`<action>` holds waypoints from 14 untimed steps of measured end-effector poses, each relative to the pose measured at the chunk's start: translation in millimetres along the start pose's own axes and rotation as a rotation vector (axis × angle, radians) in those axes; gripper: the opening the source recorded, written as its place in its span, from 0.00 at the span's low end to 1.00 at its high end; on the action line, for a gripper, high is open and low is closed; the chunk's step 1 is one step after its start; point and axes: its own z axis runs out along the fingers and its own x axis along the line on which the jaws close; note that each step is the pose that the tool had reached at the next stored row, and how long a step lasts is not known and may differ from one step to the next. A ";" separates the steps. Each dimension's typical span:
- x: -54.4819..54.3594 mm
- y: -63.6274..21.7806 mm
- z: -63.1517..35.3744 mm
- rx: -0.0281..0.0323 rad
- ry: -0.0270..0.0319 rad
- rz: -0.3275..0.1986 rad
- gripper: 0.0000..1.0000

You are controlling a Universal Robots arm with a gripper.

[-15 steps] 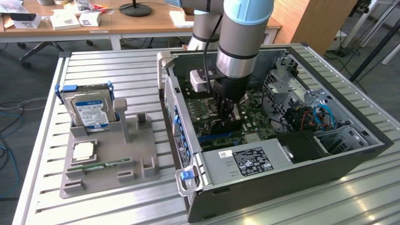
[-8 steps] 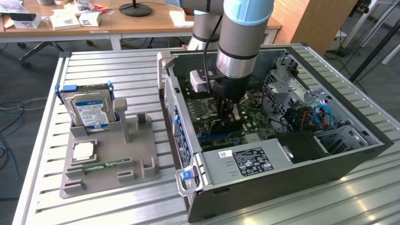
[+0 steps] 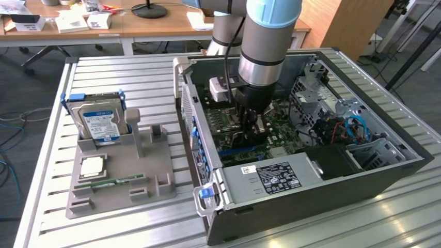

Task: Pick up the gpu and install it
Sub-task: 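Insert the gpu into the slot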

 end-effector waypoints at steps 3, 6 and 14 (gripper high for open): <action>0.0 0.0 0.0 -0.0001 0.0000 0.000 0.26; 0.0 0.0 0.0 -0.0001 0.0000 0.000 0.33; 0.0 0.0 0.0 0.0000 0.0000 0.000 0.33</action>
